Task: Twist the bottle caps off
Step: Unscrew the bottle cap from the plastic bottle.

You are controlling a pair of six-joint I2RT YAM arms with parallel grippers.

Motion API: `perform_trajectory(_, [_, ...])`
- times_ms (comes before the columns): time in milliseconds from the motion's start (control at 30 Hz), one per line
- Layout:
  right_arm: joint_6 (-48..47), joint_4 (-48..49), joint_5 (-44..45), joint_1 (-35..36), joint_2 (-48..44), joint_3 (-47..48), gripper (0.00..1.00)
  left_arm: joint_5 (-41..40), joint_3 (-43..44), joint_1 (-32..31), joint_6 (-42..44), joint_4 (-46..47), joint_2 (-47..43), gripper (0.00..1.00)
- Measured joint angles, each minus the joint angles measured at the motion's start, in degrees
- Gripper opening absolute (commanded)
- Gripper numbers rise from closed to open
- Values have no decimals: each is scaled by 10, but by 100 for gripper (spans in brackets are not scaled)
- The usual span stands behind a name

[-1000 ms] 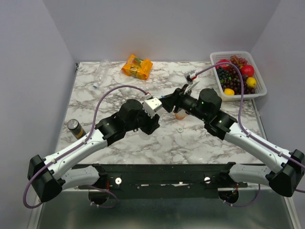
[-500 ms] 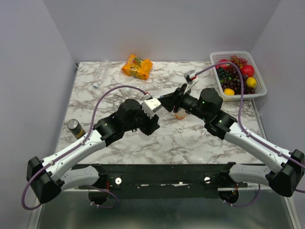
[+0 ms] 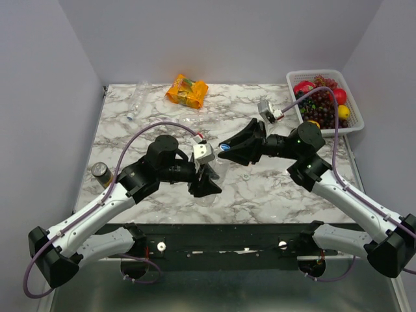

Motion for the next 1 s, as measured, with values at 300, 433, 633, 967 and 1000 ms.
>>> perform_trajectory(300, [64,118,-103,-28,-5,-48,18,95,-15,3,-4,21,10,40])
perform_trajectory(433, [84,159,-109,-31,-12,-63,26,111,-16,2,-8,33,12,40])
perform_trajectory(633, [96,180,-110,-32,-13,-71,53,116,-17,2,-10,40,14,40])
perform_trajectory(967, [52,83,-78,-35,-42,-72,76,54,-17,3,2,47,14,40])
perform_trajectory(1000, [46,73,-73,-35,-47,-72,76,49,-17,3,3,47,14,40])
